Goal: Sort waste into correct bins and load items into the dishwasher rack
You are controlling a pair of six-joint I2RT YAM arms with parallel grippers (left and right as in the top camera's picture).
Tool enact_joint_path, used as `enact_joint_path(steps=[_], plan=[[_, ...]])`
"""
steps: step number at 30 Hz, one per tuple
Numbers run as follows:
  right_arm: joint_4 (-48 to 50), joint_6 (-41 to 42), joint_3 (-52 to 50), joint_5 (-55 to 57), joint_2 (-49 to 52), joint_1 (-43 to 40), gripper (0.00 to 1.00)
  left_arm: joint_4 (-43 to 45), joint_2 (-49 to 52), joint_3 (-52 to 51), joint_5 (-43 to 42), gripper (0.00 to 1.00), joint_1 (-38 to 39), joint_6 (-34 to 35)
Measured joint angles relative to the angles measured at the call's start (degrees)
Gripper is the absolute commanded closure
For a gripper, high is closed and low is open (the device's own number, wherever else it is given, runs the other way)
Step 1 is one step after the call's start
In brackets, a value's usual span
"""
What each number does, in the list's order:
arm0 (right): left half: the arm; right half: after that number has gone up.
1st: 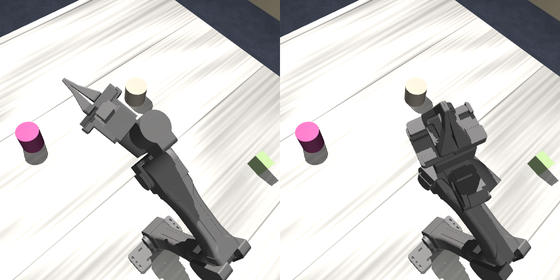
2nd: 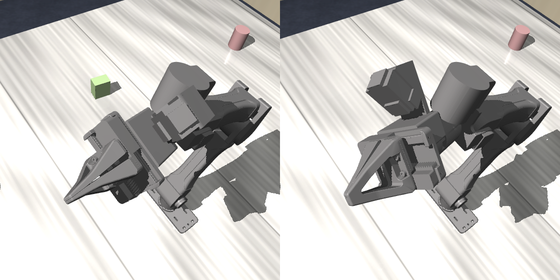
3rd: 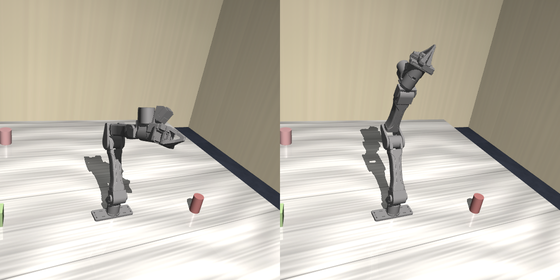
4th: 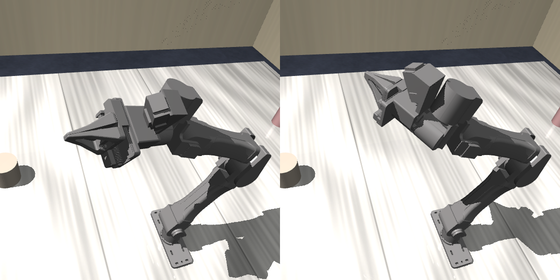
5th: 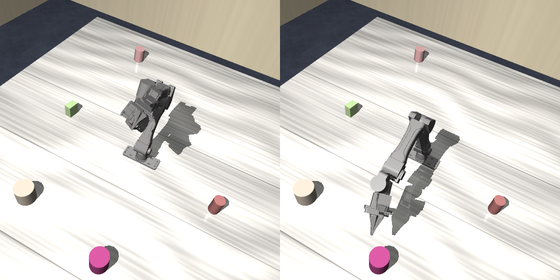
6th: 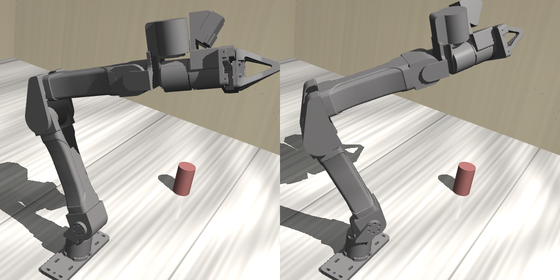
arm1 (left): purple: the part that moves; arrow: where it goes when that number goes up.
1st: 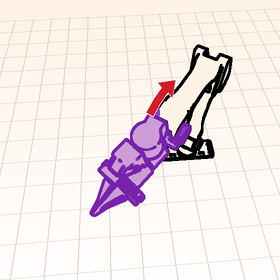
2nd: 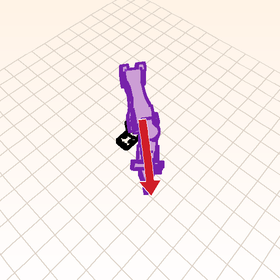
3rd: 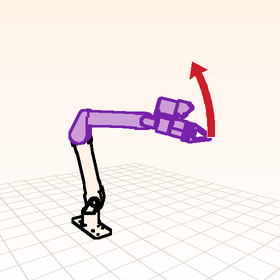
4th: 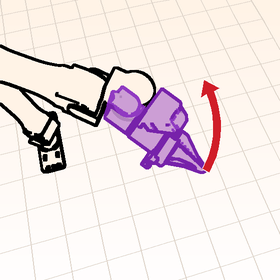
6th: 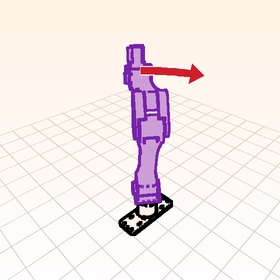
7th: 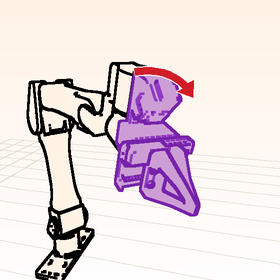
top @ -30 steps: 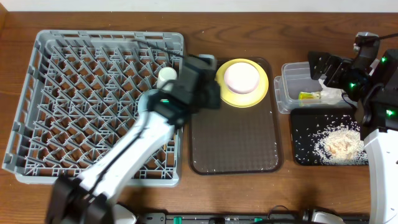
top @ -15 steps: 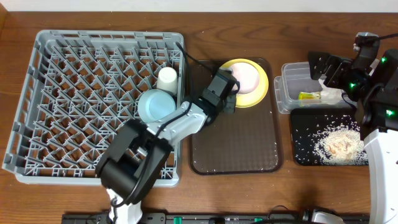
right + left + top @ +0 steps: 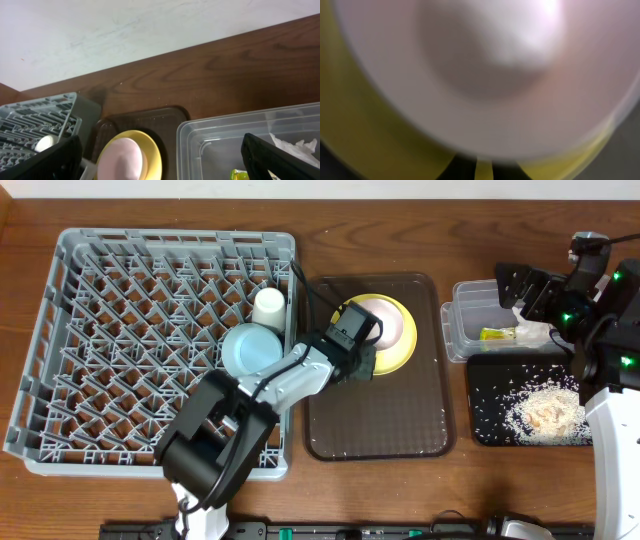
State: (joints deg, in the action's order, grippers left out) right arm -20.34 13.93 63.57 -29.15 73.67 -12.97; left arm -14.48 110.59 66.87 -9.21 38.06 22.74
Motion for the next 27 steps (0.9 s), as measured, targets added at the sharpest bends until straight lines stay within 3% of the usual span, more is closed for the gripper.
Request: enact_joint_path(steps=[6, 11, 15, 27], plan=[[-0.02, 0.0, 0.0, 0.0, 0.0, 0.0, 0.01, -8.79, -8.5, 0.04, -2.27, 0.73, 3.67, 0.15], [0.0, 0.0, 0.0, 0.0, 0.0, 0.0, 0.01, -10.12, -11.63, 0.04, -1.99, 0.64, 5.38, 0.07], [-0.02, 0.0, 0.0, 0.0, 0.0, 0.0, 0.01, -5.51, -11.8, 0.04, 1.6, 0.5, 5.27, -0.79], [-0.02, 0.0, 0.0, -0.02, 0.0, 0.0, 0.01, 15.65, -7.93, 0.2, 5.95, 0.49, 5.22, -5.22]])
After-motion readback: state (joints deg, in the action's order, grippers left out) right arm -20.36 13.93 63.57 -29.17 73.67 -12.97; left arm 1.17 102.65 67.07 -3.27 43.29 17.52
